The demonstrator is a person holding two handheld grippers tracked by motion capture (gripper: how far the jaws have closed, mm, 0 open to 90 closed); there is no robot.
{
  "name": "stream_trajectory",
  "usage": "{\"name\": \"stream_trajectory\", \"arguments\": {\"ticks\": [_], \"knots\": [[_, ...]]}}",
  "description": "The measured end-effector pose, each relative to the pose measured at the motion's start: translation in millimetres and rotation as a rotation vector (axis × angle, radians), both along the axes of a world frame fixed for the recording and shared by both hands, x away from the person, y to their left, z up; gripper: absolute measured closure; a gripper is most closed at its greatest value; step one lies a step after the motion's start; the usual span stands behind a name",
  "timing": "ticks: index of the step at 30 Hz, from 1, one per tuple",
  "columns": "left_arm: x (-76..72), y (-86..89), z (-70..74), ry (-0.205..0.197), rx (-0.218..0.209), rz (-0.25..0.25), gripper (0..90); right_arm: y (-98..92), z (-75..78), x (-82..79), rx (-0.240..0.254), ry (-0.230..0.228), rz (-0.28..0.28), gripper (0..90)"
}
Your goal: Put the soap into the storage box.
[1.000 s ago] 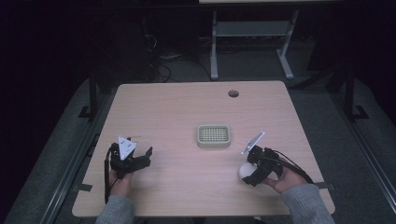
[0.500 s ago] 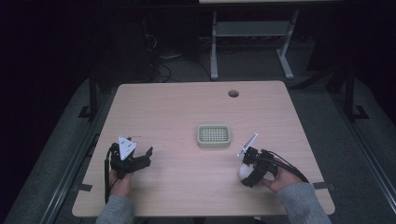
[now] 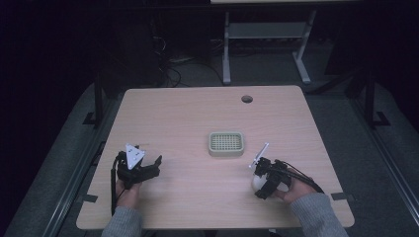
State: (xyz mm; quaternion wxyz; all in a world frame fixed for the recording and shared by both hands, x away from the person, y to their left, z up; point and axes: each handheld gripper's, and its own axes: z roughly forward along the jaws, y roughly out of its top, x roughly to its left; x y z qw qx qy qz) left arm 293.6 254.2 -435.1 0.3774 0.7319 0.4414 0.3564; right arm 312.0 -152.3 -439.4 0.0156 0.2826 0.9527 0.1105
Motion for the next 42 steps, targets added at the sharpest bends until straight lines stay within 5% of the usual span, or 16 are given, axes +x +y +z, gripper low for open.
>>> {"name": "stream_trajectory", "arguments": {"ticks": [42], "knots": [[-0.3, 0.7, 0.4, -0.002, -0.001, 0.004, 14.8, 1.4, 5.0, 2.1, -0.021, 0.000, 0.028, 23.5]]}}
